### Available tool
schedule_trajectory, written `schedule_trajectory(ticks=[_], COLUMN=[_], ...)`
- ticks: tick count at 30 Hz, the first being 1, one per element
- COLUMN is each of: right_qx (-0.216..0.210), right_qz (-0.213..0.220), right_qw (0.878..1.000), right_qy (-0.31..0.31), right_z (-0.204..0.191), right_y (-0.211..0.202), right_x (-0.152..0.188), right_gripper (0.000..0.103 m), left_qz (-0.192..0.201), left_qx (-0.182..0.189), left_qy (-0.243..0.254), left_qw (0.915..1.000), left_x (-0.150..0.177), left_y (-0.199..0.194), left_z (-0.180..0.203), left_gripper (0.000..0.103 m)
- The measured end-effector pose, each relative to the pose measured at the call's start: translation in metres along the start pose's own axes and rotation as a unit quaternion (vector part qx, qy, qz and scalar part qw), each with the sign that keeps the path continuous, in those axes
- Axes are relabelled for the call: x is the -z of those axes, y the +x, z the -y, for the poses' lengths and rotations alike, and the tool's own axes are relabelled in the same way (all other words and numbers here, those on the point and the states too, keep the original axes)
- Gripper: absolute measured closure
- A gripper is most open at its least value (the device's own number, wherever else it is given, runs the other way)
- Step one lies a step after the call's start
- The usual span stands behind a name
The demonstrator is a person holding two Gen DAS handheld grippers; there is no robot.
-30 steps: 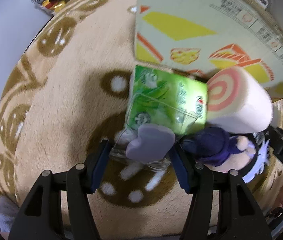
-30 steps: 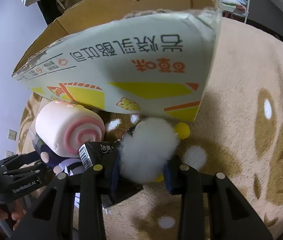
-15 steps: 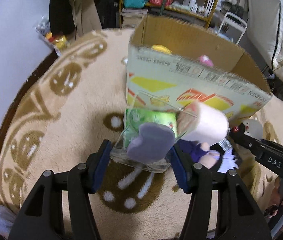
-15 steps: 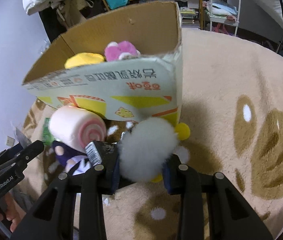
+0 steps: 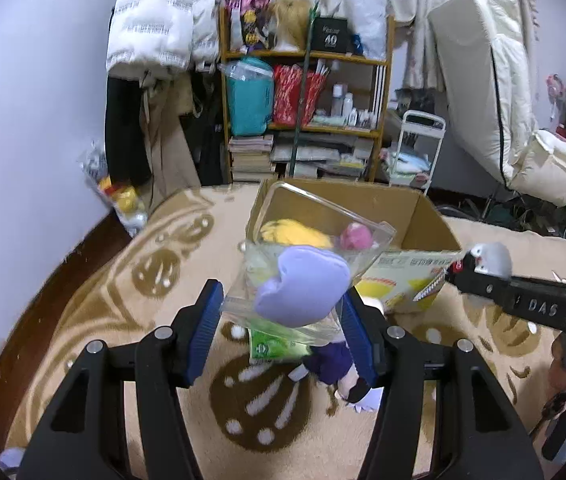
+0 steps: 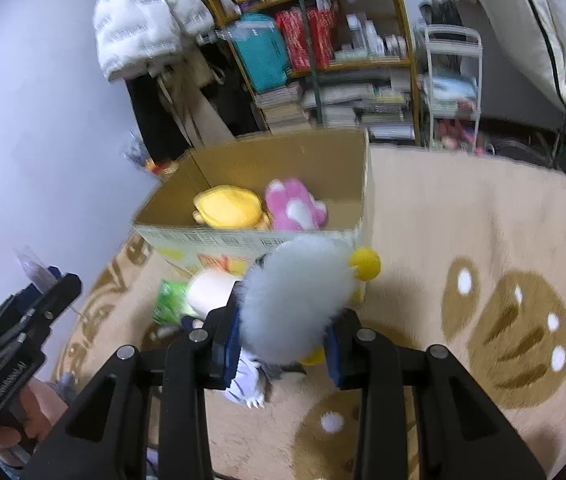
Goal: Organize soft objects
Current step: 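Lift the white plush over the box with the right gripper while the left gripper carries the clear bag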
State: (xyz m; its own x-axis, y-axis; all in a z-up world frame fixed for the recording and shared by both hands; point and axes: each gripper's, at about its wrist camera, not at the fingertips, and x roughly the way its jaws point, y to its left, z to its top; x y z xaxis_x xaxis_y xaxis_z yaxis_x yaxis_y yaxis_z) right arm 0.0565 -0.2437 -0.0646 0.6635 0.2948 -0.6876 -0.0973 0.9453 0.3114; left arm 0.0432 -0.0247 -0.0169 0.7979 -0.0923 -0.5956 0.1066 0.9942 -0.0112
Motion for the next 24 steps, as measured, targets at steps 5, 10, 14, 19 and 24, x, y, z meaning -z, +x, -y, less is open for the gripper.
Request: schedule_trajectory(ticks=[5, 10, 14, 19, 24], right_qx=[-0.006, -0.008, 0.002, 0.02, 0.03], right_qz=[0.051, 0.081, 0.101, 0.136, 0.15], right_qw=[0.998, 0.996, 0.993, 0.989, 0.986], right_qy=[-0.019, -0.041, -0.053, -0.058, -0.074], right_z=[-0.01, -0.017, -0.024, -0.031, -0.035], right_y=[-0.02, -0.031, -0.035, -0.043, -0.037], right_x=[-0.017, -0.033, -0.041, -0.048, -0.062], right_gripper=[0.067, 0.067, 0.067, 0.067, 0.067], left_qz=[0.032, 0.065, 0.088, 0.121, 0.134], left_qx=[0.005, 0.02, 0.022, 0.017, 0.022], left_qy=[0.001, 0.003, 0.02, 0.04, 0.041], left_qw=[0.9995, 0.9977, 0.9956, 0.9916, 0.9899], left_x=[-0.014, -0.023, -0.036, -0.055, -0.074], left_y=[-0.011, -0.014, -0.015, -0.017, -0.012], left_z=[0.001, 0.004, 0.013, 0.022, 0.021], left_gripper=[0.046, 0.046, 0.046, 0.046, 0.046])
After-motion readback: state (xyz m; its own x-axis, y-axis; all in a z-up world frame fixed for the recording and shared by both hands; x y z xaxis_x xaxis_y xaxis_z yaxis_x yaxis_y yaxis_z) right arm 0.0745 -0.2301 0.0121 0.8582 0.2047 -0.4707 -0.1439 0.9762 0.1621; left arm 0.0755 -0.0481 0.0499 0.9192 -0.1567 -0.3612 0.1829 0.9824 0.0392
